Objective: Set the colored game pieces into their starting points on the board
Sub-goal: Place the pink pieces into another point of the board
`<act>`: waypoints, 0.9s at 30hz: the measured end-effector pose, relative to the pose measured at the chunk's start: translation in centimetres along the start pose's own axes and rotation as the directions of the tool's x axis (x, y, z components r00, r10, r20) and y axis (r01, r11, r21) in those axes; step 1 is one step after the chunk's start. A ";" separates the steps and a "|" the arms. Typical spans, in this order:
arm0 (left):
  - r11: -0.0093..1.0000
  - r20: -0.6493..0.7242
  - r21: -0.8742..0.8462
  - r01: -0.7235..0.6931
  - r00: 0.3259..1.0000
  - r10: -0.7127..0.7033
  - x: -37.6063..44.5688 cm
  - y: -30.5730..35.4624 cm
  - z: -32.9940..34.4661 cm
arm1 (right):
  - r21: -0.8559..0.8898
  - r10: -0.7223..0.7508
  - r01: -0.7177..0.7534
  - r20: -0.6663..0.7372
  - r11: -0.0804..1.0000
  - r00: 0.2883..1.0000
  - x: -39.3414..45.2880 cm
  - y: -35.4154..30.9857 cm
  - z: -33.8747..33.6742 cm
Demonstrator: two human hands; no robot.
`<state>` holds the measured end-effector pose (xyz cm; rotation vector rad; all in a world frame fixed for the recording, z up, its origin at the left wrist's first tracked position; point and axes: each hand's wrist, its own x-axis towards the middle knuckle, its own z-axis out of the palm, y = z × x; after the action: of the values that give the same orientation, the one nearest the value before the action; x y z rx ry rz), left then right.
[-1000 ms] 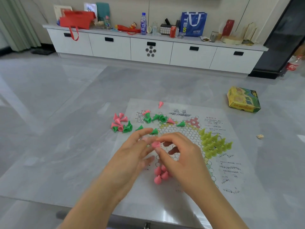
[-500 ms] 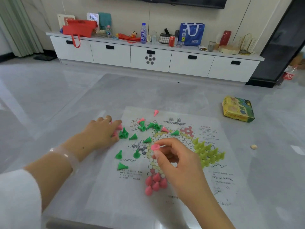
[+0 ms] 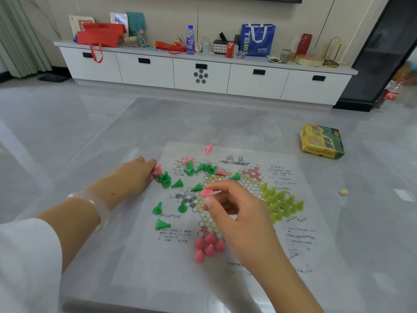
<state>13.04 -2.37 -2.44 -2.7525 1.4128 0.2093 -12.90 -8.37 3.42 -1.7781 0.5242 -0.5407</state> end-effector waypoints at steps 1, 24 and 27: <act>1.000 0.016 0.007 0.005 1.000 -0.005 0.0 0.1 0.1 | 0.002 0.003 -0.003 0.001 1.000 1.000 0.0 0.0 0.0; -0.692 0.219 -0.707 0.147 0.976 -0.017 -8.9 5.0 -1.2 | -0.026 0.064 -0.065 -0.024 0.998 0.998 0.3 0.6 -0.3; -0.675 0.325 -0.698 0.238 0.946 -0.003 -9.8 7.7 -0.6 | -0.057 0.052 -0.053 -0.015 0.997 0.999 0.2 0.9 -0.2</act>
<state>1.17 0.95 -0.33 -3.2100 -0.1128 3.6296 -12.87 -8.87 2.61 -1.8115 0.5995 -0.5064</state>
